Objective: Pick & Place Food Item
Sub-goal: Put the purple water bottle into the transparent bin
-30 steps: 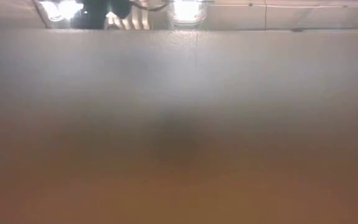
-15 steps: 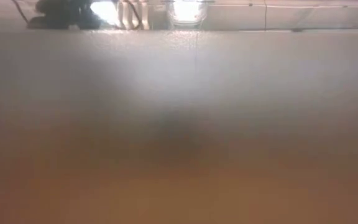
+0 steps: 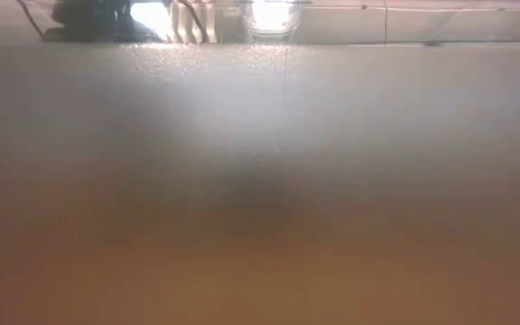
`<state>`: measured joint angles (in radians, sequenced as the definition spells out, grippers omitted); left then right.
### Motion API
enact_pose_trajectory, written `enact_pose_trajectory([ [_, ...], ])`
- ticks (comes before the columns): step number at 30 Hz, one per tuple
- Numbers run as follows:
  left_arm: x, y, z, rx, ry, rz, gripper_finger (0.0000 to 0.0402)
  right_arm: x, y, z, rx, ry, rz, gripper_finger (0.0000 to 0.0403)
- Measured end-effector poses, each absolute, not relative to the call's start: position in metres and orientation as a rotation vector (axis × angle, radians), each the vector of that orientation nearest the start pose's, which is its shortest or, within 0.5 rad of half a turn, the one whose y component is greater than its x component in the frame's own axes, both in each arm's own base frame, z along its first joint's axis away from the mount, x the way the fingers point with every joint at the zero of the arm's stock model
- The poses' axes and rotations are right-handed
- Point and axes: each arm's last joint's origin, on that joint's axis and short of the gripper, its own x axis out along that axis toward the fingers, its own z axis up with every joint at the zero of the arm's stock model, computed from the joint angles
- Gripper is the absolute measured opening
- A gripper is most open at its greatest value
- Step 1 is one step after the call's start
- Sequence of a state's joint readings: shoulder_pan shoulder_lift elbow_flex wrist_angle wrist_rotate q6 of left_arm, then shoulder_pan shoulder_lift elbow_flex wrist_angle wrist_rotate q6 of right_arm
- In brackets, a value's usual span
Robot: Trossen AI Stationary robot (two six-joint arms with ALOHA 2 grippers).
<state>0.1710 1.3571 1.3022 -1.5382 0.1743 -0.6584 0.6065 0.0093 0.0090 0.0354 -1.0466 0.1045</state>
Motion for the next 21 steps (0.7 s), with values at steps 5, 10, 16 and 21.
enact_pose_trajectory([
  [5, 0.2087, 0.0298, 0.3117, -0.775, 1.521, 0.519, 0.0214, 0.0541, 0.0680, 0.1688, 0.071, 0.048, 1.653, 0.0008],
  [10, 0.2092, 0.0301, 0.3117, -0.761, 1.515, 0.518, 0.0214, 0.0541, 0.0680, 0.1688, 0.071, 0.048, 1.653, 0.0008],
  [16, 0.2094, 0.0302, 0.3118, -0.744, 1.514, 0.504, 0.0214, 0.0541, 0.0680, 0.1689, 0.071, 0.047, 1.653, 0.0008],
  [21, 0.2094, 0.0302, 0.3119, -0.737, 1.514, 0.504, 0.0214, 0.0541, 0.0680, 0.1688, 0.071, 0.048, 1.653, 0.0008],
])
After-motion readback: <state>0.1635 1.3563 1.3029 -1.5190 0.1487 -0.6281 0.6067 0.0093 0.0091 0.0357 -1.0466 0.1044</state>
